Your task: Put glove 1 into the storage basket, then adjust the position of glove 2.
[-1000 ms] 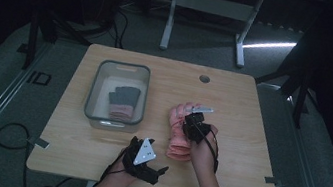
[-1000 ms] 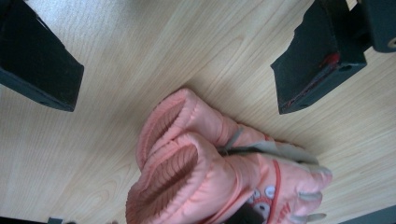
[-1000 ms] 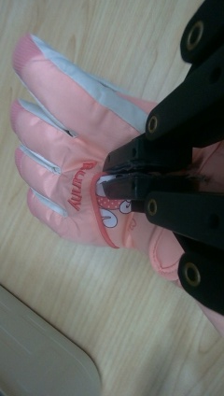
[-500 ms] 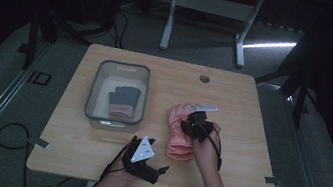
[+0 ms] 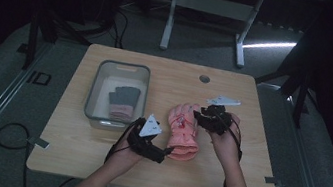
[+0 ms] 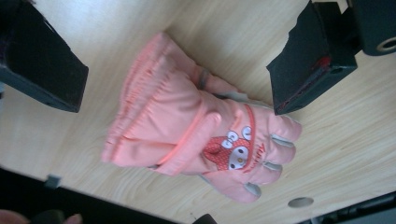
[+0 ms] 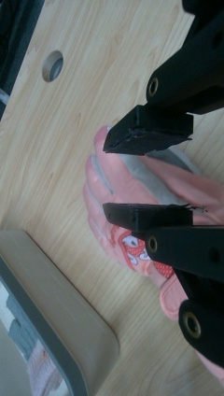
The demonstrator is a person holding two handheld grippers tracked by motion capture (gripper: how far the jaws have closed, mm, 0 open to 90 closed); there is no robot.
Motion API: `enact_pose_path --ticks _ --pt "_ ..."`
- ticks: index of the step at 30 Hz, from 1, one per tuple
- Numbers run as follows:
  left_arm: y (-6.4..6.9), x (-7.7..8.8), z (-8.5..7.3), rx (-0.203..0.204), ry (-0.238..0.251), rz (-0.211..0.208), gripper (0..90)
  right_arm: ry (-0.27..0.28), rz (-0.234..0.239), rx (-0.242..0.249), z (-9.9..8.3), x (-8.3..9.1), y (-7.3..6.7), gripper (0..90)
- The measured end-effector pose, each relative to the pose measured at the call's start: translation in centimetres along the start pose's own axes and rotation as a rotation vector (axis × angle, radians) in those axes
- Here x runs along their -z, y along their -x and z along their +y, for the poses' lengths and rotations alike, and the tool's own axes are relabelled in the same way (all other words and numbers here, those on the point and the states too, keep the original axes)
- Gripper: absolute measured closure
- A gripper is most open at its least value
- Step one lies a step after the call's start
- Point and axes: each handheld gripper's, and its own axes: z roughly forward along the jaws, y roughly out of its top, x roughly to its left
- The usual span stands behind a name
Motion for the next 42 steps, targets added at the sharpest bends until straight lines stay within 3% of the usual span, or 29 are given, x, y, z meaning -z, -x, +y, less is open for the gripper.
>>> enact_pose_path --ticks 3,8,15,21,23,28,30,33,36,39,40,42 --pt "-0.4 -1.0 1.1 0.010 -0.033 0.018 4.9 -0.002 0.008 0.009 -0.1 -0.5 -0.6 63.2" --pt "-1.1 -1.7 2.5 0.020 -0.038 0.062 5.2 -0.008 0.006 -0.006 -0.5 -1.6 -1.1 61.4" --pt "-2.7 -2.8 3.8 0.059 -0.058 0.084 6.1 -0.049 -0.008 -0.010 -1.6 -2.4 -1.0 59.0" --pt "-3.0 -4.2 3.9 0.099 -0.082 0.067 6.5 -0.109 -0.026 -0.008 -3.6 -3.0 -0.5 55.9" --pt "-2.8 -5.7 3.7 0.107 -0.123 0.059 7.8 -0.130 -0.011 -0.020 -4.4 -3.0 0.3 53.9" --pt "-3.6 -7.7 2.8 0.156 -0.200 0.084 15.2 -0.204 -0.026 0.021 -5.2 -3.3 1.3 54.1" --pt "-4.1 -8.5 2.3 0.199 -0.218 0.057 19.2 -0.217 -0.010 0.006 -5.5 -3.4 2.0 54.0" --pt "-4.8 -9.4 1.5 0.282 -0.235 -0.036 19.1 -0.227 0.021 -0.038 -5.9 -3.6 2.9 53.9" --pt "-5.3 -9.9 1.1 0.358 -0.210 -0.097 16.5 -0.224 0.042 -0.075 -6.2 -3.8 3.5 53.5" --pt "-5.5 -10.1 1.2 0.359 -0.220 -0.117 15.2 -0.227 0.054 -0.090 -6.1 -3.9 3.6 54.4" --pt "-5.6 -10.1 1.2 0.377 -0.217 -0.132 15.2 -0.225 0.068 -0.094 -6.0 -4.0 3.6 56.0" --pt "-5.6 -10.3 1.3 0.364 -0.228 -0.140 15.1 -0.221 0.103 -0.096 -5.8 -4.3 3.6 61.7"
